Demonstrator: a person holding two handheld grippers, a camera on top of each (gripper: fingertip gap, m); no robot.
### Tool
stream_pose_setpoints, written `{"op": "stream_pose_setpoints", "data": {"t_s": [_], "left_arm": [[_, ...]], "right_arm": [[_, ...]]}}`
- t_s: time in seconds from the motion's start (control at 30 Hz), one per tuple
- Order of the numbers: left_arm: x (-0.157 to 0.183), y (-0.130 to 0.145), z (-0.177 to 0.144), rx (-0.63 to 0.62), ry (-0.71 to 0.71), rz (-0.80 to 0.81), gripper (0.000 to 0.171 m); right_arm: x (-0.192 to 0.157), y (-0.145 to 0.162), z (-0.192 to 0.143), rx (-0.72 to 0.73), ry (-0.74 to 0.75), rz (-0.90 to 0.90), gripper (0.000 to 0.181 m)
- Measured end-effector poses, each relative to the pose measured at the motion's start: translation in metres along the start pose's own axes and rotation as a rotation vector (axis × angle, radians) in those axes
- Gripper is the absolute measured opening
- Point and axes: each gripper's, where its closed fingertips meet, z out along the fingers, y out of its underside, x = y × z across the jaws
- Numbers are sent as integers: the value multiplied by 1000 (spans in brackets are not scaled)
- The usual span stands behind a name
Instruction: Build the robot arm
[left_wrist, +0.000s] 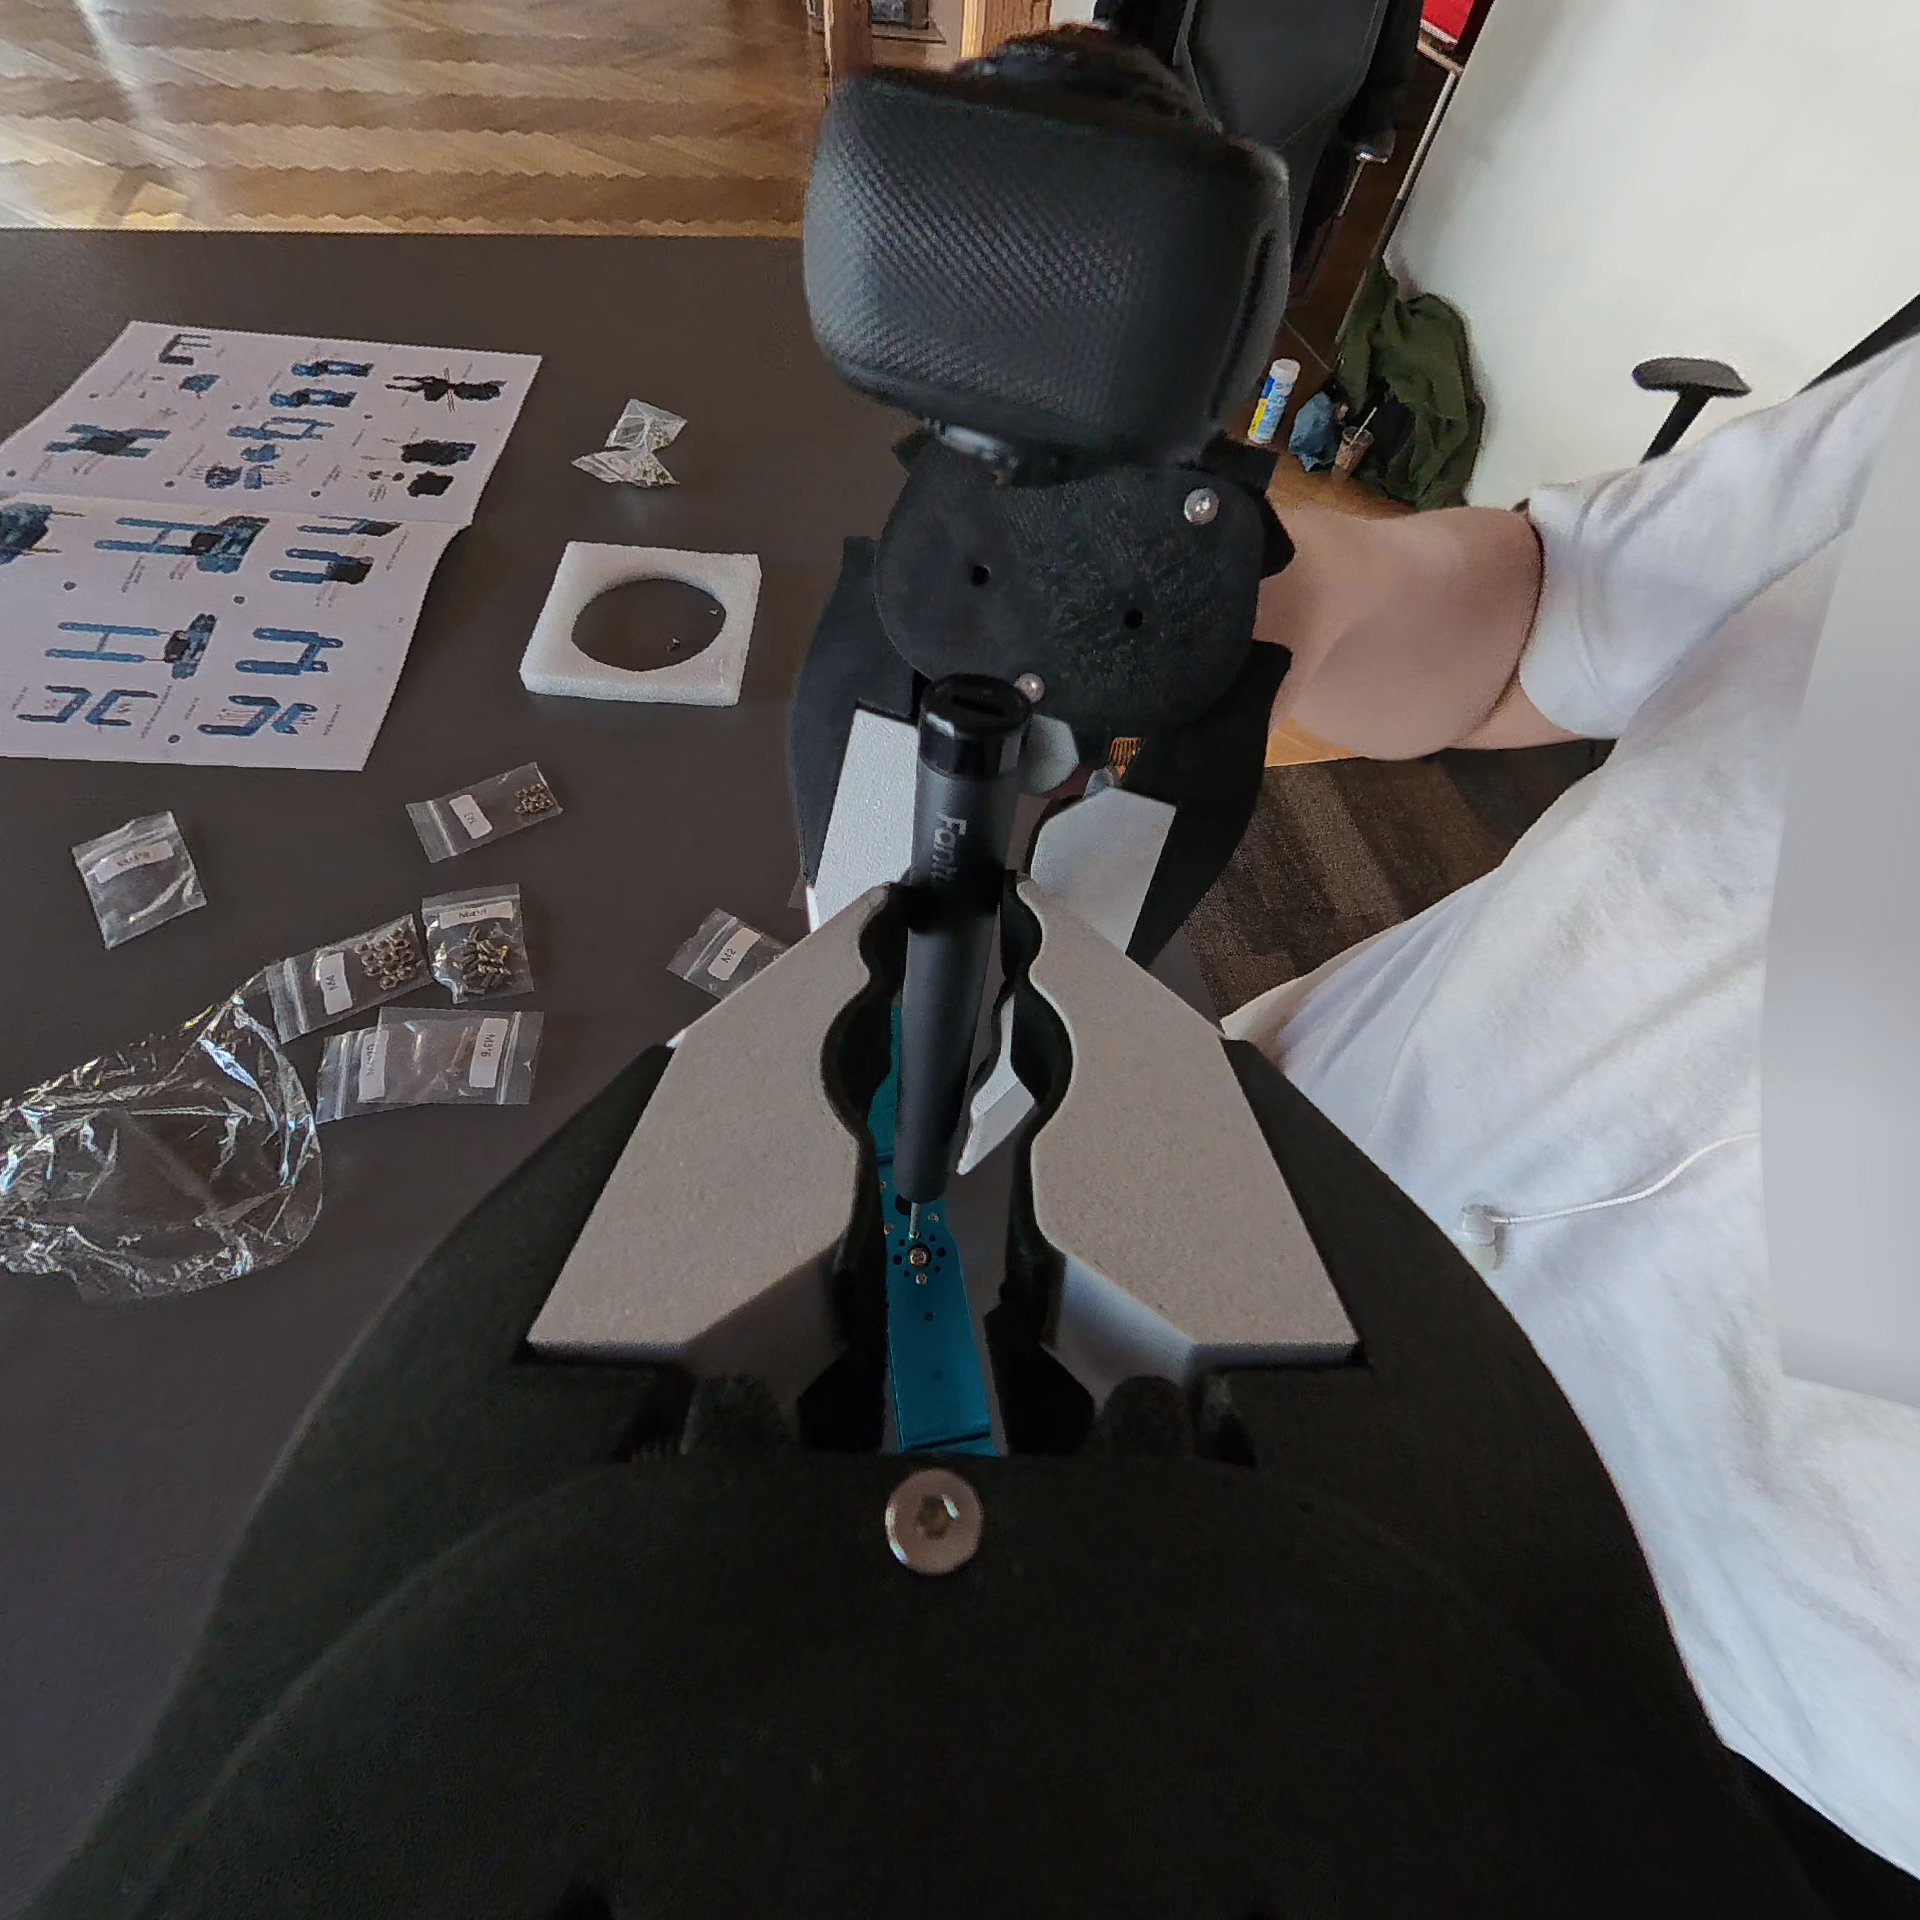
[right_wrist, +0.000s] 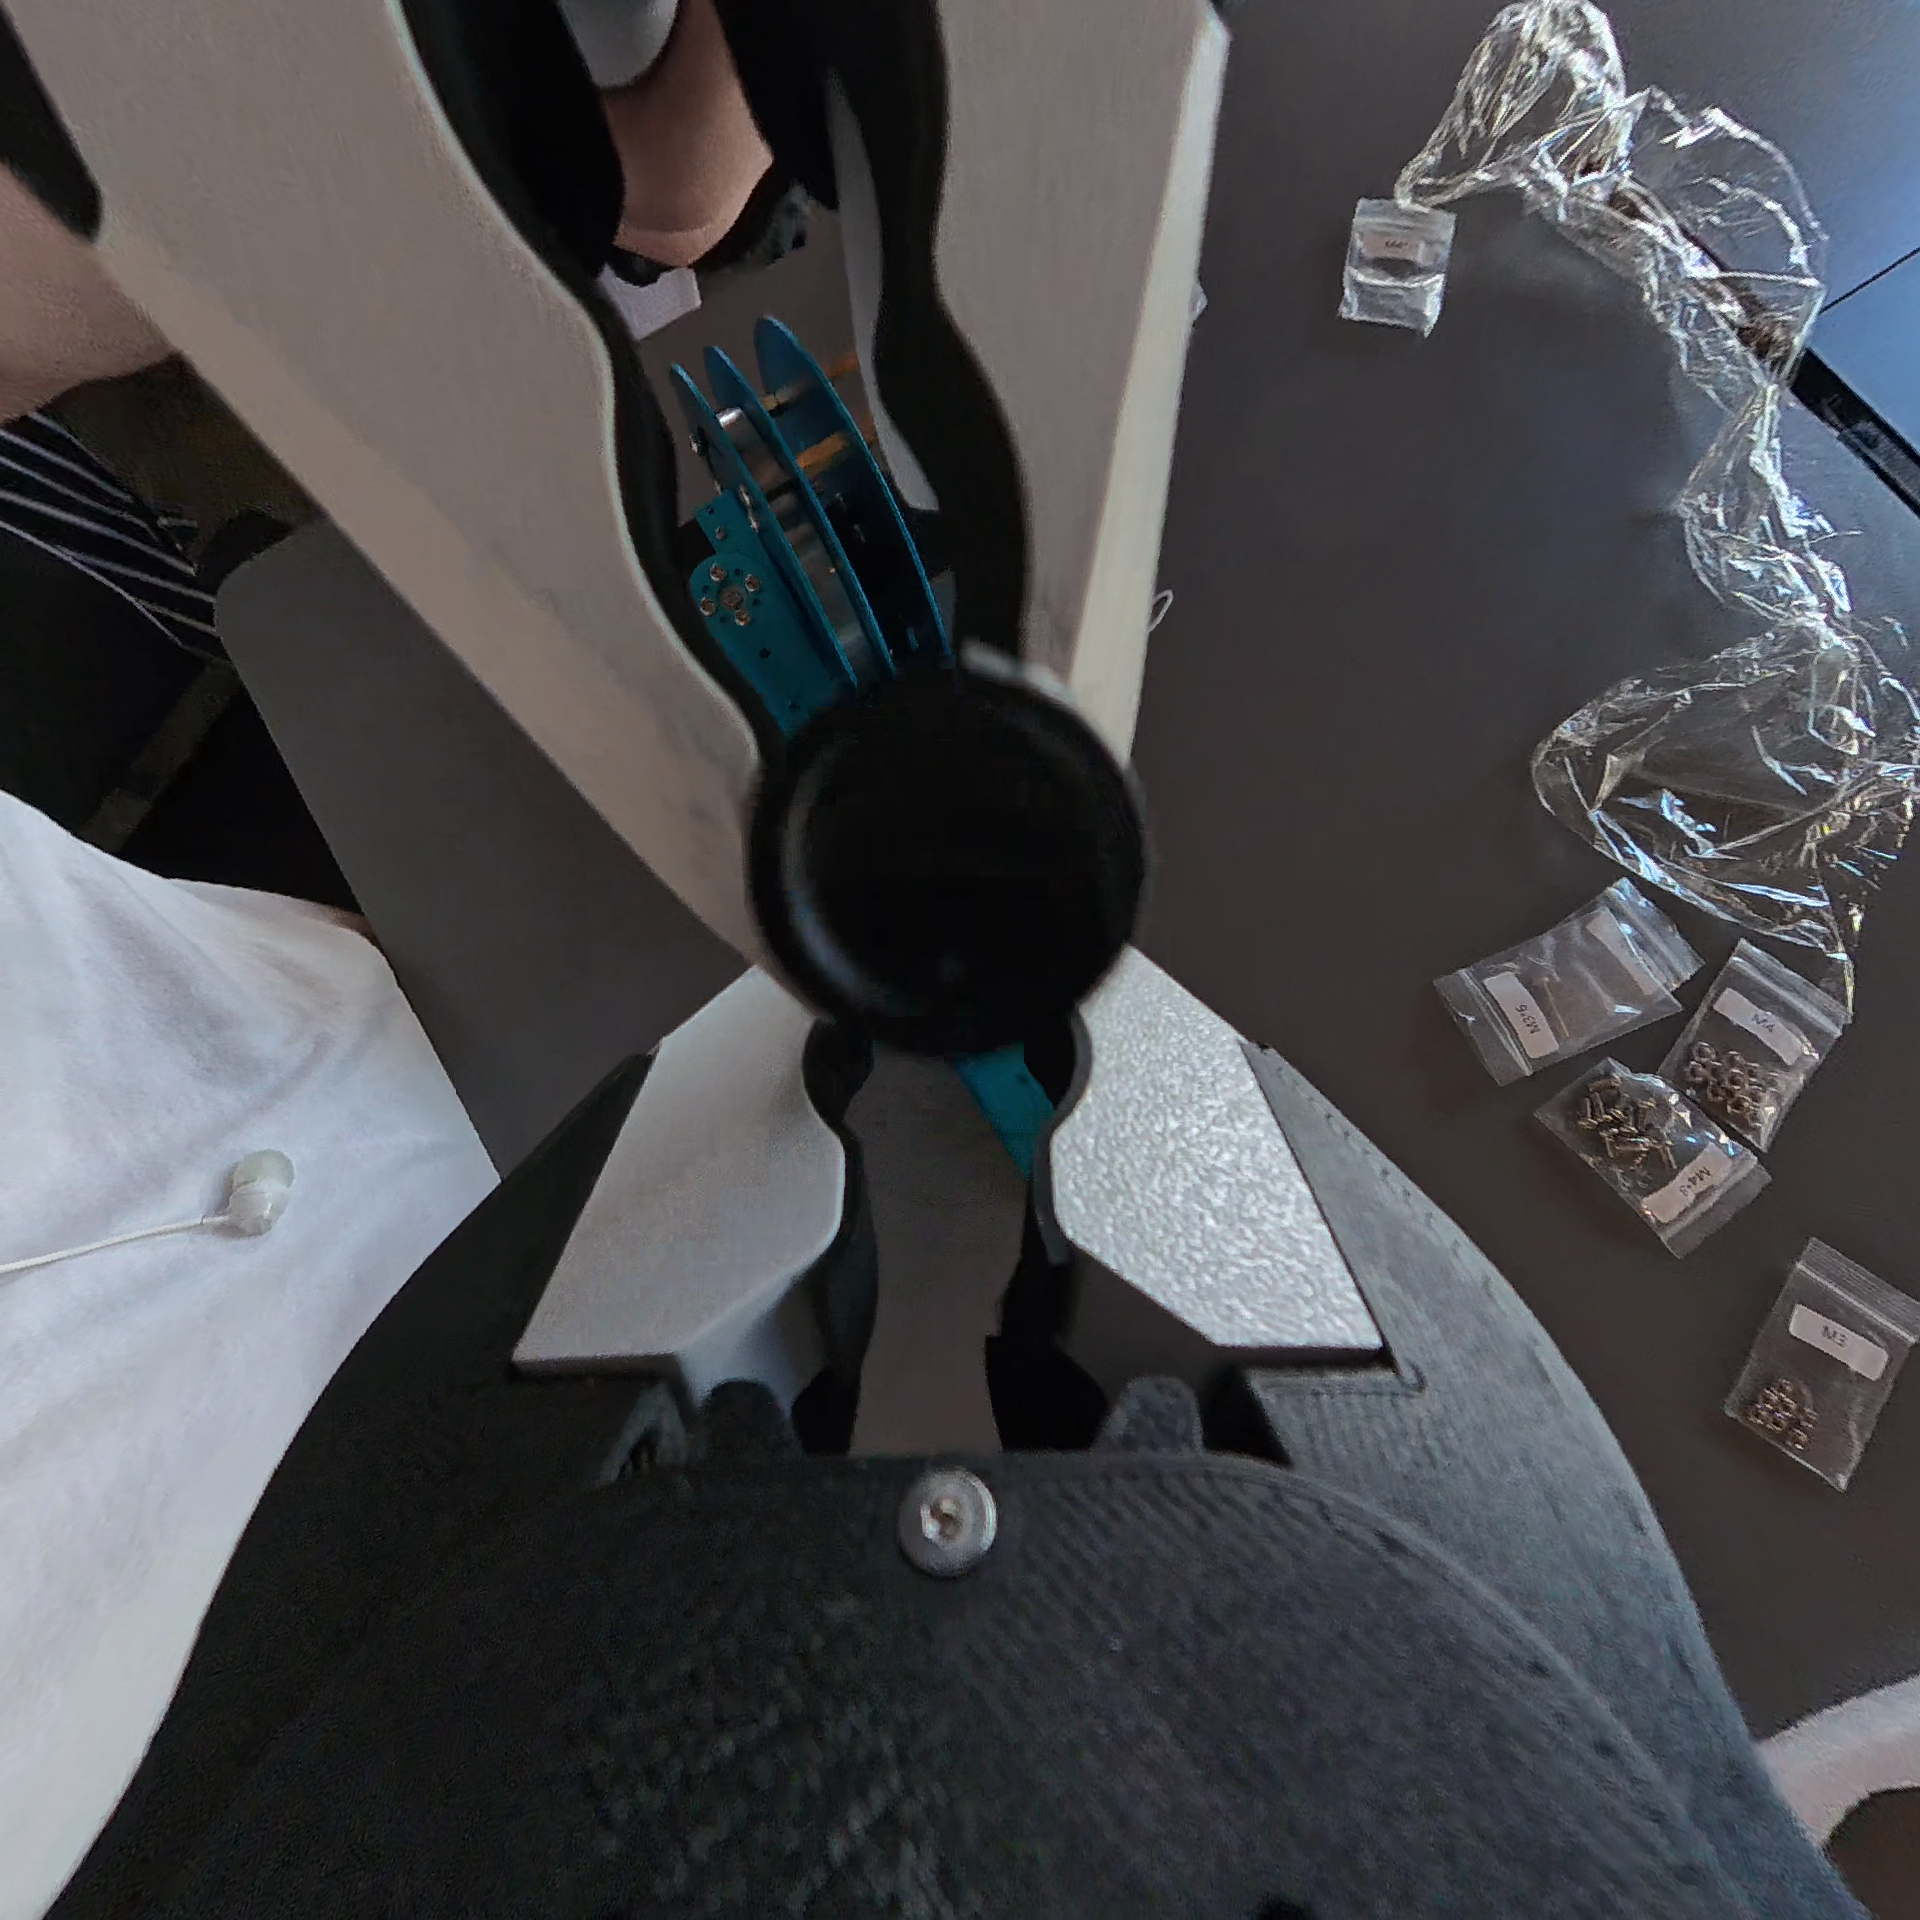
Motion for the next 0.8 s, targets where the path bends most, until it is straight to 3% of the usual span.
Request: {"op": "stream_pose_setpoints", "data": {"t_s": [0.2, 0.33, 0.5, 0.63, 0.8], "left_arm": [[1, 0, 0, 1, -12, 10, 16], [2, 0, 0, -1, -8, 16, 16], [0, 1, -3, 1, -16, 10, 16], [0, 2, -5, 3, -22, 8, 16], [-2, 3, -8, 4, -33, 4, 16]], "right_arm": [[1, -1, -11, 135, -7, 40, 28], [0, -7, -13, 253, -53, -40, 31], [-6, -3, -12, 368, -204, -150, 34], [-2, -1, -12, 443, -261, -124, 34], [5, -9, -16, 501, -182, -100, 38]]}}
